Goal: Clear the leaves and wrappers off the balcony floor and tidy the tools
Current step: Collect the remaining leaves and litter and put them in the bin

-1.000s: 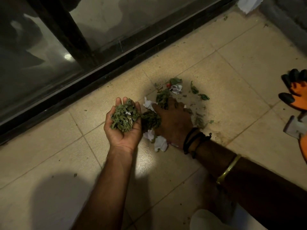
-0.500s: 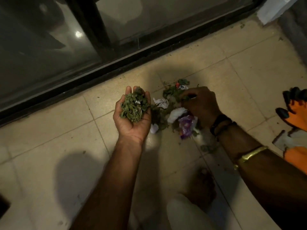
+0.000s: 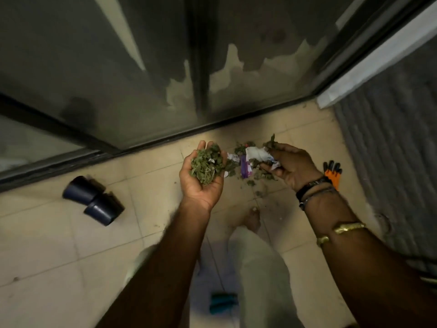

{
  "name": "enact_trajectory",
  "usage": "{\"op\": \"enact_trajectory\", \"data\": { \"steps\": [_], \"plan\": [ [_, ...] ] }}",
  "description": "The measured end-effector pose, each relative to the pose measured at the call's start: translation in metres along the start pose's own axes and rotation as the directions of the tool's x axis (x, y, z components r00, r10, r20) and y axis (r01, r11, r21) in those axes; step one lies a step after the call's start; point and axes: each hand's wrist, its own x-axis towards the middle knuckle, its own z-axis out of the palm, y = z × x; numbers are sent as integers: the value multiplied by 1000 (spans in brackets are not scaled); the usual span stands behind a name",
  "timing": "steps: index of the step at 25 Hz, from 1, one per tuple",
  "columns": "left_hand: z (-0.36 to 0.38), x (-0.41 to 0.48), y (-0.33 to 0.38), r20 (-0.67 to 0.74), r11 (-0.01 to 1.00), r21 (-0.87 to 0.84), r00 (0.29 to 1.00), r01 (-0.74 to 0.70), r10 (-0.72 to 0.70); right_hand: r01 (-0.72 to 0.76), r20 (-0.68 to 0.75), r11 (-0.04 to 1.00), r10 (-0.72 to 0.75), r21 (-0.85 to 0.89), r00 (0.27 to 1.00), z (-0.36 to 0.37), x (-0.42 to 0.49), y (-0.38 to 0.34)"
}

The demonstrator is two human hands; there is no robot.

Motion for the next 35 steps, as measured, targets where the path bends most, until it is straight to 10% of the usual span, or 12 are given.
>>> {"op": "enact_trajectory", "data": {
  "steps": [11,23,35],
  "plan": [
    [60,-291,165,-23,919,-220,944,-327,330,50,264,990,-13,-134,964,154,-319,-41],
    [-165,-491,417,-431,313,-590,618,-744,658,154,624,726,440,-671,645,447,-487,199],
    [-315,-614,763,-568,219,-495,504,-841,650,190,621,648,541,-738,567,768,-664,412]
  ]
}}
